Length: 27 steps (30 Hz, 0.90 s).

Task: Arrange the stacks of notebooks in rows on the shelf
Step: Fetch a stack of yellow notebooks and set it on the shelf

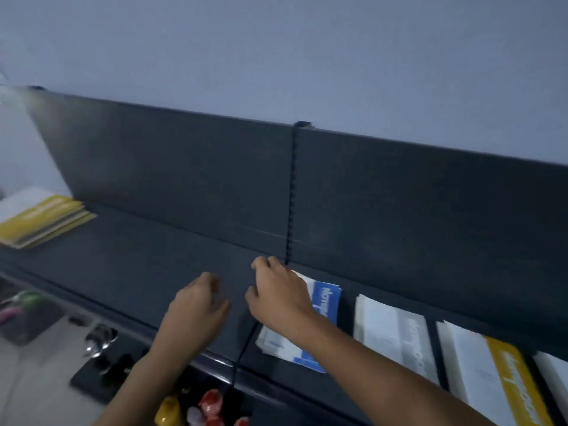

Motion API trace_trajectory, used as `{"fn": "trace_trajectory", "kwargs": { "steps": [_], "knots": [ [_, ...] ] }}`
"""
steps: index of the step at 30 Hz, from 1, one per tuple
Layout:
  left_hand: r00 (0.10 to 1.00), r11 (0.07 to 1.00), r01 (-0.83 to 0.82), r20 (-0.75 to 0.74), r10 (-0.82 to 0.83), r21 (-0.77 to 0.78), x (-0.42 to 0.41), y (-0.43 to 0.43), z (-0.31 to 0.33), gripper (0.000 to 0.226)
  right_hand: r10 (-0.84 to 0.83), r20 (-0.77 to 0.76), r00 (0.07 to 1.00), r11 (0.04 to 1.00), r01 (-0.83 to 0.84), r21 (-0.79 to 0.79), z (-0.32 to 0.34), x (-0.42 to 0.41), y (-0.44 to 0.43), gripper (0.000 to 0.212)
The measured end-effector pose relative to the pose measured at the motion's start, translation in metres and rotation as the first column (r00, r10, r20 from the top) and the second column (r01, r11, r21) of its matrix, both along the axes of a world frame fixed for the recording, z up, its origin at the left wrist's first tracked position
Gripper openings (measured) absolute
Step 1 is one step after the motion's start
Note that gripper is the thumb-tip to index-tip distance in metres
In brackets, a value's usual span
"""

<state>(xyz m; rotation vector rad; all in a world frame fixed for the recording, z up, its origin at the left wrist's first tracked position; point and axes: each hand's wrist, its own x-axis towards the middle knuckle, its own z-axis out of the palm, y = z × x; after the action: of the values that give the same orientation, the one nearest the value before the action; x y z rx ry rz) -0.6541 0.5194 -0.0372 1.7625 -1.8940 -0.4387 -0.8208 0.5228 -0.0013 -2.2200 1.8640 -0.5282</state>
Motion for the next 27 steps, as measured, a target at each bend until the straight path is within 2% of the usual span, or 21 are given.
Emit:
{"fn": "trace_trajectory", "kwargs": {
  "steps": [7, 15, 21, 27],
  "knots": [
    [0.969, 0.969, -0.247, 0.013, 0.247, 0.012, 0.151, -0.046, -0.001, 0.031, 0.255, 0.058, 0.965, 0.965, -0.258, 0.038, -0.016, 0.150, -0.094, 0.029],
    [0.884, 0.884, -0.467, 0.033, 0.467, -0.015, 0.296, -0.068, -0.003, 0.023, 0.447, 0.097, 0.889, 0.890, -0.453, 0.051, -0.025, 0.304, -0.159, 0.037],
    [0.858, 0.858, -0.513, 0.017, 0.514, -0.033, 0.386, -0.096, -0.010, 0.027, 0.472, 0.071, 0.879, 0.878, -0.476, 0.057, -0.028, 0.390, -0.197, 0.039],
    [0.906, 0.907, -0.420, 0.045, 0.422, -0.042, 0.479, -0.133, -0.023, 0.026, 0.394, 0.052, 0.918, 0.914, -0.397, 0.079, -0.035, 0.471, -0.226, 0.039]
  ]
}}
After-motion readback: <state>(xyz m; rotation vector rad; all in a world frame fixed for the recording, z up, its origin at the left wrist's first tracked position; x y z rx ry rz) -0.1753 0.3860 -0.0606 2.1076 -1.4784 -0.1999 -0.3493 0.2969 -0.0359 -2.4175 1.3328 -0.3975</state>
